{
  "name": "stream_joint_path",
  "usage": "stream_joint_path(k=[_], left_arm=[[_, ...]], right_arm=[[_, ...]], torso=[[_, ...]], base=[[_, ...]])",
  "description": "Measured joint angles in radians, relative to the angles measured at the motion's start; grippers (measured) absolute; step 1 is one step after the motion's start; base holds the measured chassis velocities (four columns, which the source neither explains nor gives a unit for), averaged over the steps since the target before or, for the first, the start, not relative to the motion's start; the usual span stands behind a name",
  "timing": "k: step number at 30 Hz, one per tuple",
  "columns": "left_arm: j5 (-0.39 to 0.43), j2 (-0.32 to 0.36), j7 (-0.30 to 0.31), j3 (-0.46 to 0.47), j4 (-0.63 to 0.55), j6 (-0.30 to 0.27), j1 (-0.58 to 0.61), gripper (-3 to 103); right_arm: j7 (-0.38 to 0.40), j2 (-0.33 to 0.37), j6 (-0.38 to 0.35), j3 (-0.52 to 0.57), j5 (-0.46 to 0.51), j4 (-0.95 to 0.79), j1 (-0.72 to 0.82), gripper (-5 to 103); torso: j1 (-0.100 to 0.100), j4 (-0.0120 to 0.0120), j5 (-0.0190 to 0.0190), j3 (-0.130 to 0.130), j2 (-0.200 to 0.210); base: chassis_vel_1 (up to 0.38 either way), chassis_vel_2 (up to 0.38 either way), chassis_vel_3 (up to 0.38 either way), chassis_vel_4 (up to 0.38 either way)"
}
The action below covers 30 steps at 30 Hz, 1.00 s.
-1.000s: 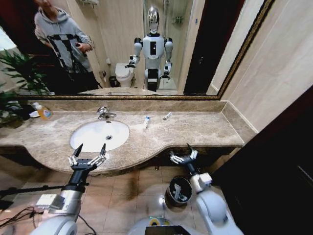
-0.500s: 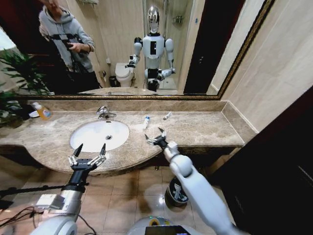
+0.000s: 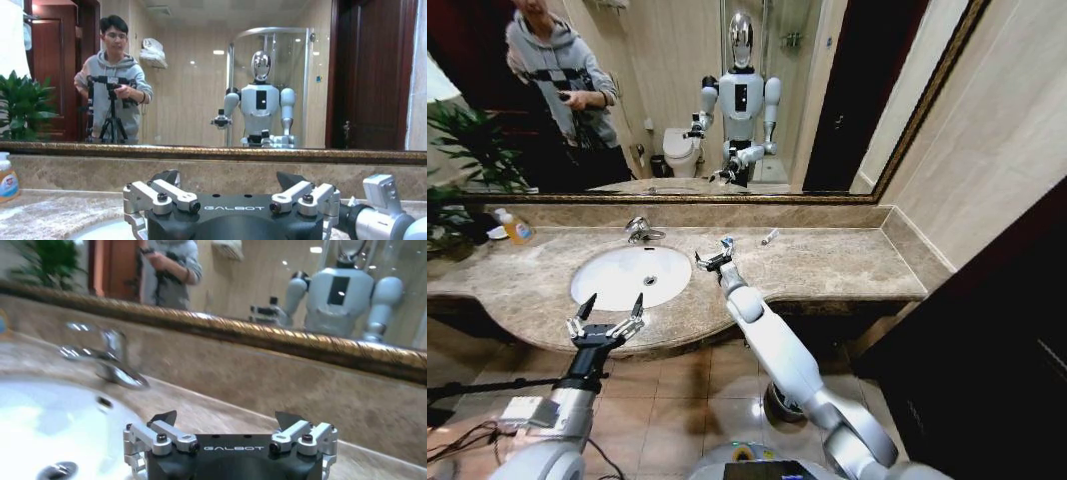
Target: Pick up the trash from the sink and place it in the trash bin.
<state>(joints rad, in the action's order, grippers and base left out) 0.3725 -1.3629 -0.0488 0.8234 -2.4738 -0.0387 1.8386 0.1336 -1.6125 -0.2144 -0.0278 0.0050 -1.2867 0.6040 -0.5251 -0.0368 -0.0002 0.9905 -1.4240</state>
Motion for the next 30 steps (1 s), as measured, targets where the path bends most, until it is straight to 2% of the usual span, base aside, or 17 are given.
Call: stream_joint_path(k=[13,16,19,21,23,24,26,27,30], left_arm=[[0.000,0.000,0.000,0.000,0.000,0.000,0.000,100],[0.000,0.000,0.000,0.000,0.000,0.000,0.000,100],[0.000,0.000,0.000,0.000,0.000,0.000,0.000,100],[0.000,0.000,0.000,0.000,0.000,0.000,0.000,100],[0.000,0.000,0.000,0.000,0.000,0.000,0.000,100],[0.000,0.000,0.000,0.000,0.000,0.000,0.000,100],[0.000,0.000,0.000,0.000,0.000,0.000,0.000,100],[0.000,0.000,0.000,0.000,0.000,0.000,0.000,100],[0.000,0.000,0.000,0.000,0.000,0.000,0.000,100]], right_arm=[[0.023,0.002,0.030,0.068,0.009,0.195,-0.060,99],[0.015,0.003,0.030,0.072,0.029,0.205,-0.062,93],[0.004,0.003,0.030,0.072,0.051,0.198,-0.060,80],[0.002,0.003,0.029,0.071,0.058,0.192,-0.059,80],[-0.002,0.004,0.028,0.071,0.067,0.184,-0.059,69],[-0.002,0.004,0.028,0.071,0.067,0.184,-0.059,69],[-0.004,0.004,0.024,0.072,0.077,0.178,-0.059,58],[-0.004,0.004,0.024,0.072,0.077,0.178,-0.059,58],[-0.007,0.004,0.019,0.076,0.086,0.174,-0.057,41]], torso=[[0.000,0.0001,0.0002,0.000,0.000],[0.000,0.0001,0.0002,0.000,0.000],[0.000,0.0001,0.0002,0.000,0.000],[0.000,0.0001,0.0002,0.000,0.000],[0.000,0.0000,0.0002,0.000,0.000],[0.000,0.0000,0.0002,0.000,0.000],[0.000,0.0001,0.0002,0.000,0.000],[0.000,0.0001,0.0002,0.000,0.000],[0.000,0.0000,0.0002,0.000,0.000]], base=[[0.000,0.000,0.000,0.000],[0.000,0.000,0.000,0.000],[0.000,0.000,0.000,0.000],[0.000,0.000,0.000,0.000],[0.000,0.000,0.000,0.000],[0.000,0.000,0.000,0.000],[0.000,0.000,0.000,0.000],[0.000,0.000,0.000,0.000],[0.000,0.000,0.000,0.000]])
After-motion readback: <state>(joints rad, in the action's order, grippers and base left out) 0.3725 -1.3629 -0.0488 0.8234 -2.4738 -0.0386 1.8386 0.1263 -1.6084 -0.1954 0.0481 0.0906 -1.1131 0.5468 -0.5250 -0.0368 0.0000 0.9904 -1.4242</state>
